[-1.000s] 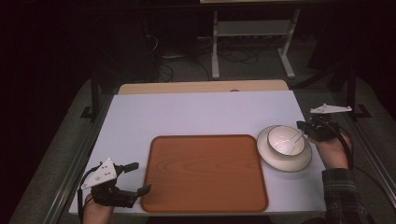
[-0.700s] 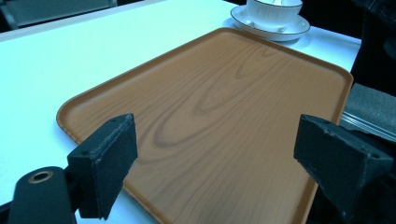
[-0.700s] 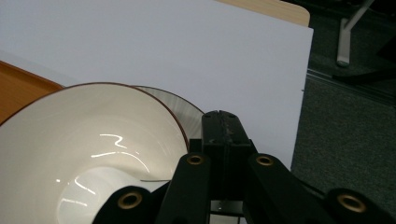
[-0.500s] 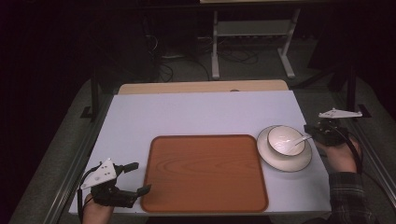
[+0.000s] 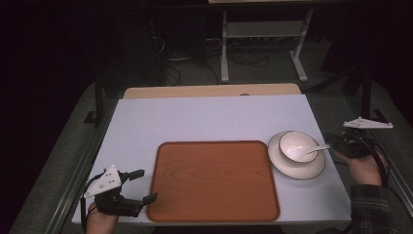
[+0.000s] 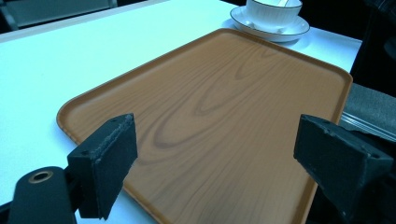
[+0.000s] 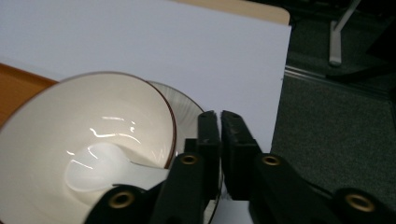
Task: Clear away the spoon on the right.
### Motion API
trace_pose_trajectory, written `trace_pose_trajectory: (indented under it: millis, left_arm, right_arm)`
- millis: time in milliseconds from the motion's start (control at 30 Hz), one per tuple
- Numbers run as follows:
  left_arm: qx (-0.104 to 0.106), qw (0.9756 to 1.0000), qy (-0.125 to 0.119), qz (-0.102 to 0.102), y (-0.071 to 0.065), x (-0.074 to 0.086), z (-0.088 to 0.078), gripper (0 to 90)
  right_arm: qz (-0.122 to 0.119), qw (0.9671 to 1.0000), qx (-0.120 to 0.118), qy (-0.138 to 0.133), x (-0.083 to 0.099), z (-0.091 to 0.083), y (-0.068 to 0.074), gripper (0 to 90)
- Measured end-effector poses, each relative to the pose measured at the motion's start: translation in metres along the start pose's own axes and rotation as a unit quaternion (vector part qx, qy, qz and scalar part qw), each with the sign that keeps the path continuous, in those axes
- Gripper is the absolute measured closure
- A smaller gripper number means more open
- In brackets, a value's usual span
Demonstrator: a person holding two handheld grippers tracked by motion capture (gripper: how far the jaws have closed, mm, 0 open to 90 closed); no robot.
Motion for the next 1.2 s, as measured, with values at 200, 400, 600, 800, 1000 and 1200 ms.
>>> trace_pose_trajectory:
  millis: [200,400,600,800,1000,1200]
  left_arm:
    - [0.0,1.0,-0.001,-0.001,0.001,0.0,-0.001,13.0]
    - [0.001,1.0,0.0,-0.002,0.0,0.0,0.0,13.1]
    - [0.001,1.0,0.0,-0.001,0.0,0.0,0.0,13.0]
    - [0.002,1.0,-0.001,-0.002,0.0,0.0,0.0,13.0]
    - [0.002,1.0,0.002,0.001,-0.001,0.0,0.0,13.1]
    - [0.002,1.0,0.002,-0.001,-0.001,0.0,0.0,13.0]
  right_arm:
    - [0.005,0.9996,-0.007,-0.028,-0.009,-0.016,0.008,49.3]
    - [0.037,0.9976,-0.03,-0.05,-0.004,-0.021,0.015,43.8]
    - [0.043,0.9975,-0.006,-0.056,0.008,-0.018,0.02,36.3]
    - [0.05,0.997,0.003,-0.06,0.014,-0.018,0.02,34.0]
    - [0.068,0.9962,-0.017,-0.052,0.021,-0.008,0.021,33.5]
    - [0.076,0.9958,-0.032,-0.039,0.027,0.003,0.024,33.8]
Point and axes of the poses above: each handheld gripper's, and its own axes: z roughly forward along the jaws, x roughly out of its underside, y roughly to its left, the point moved 7 cm from there along z, roughly forward along the jaws, and after that the axes turned 4 degrees about y, right-handed, at the moved point
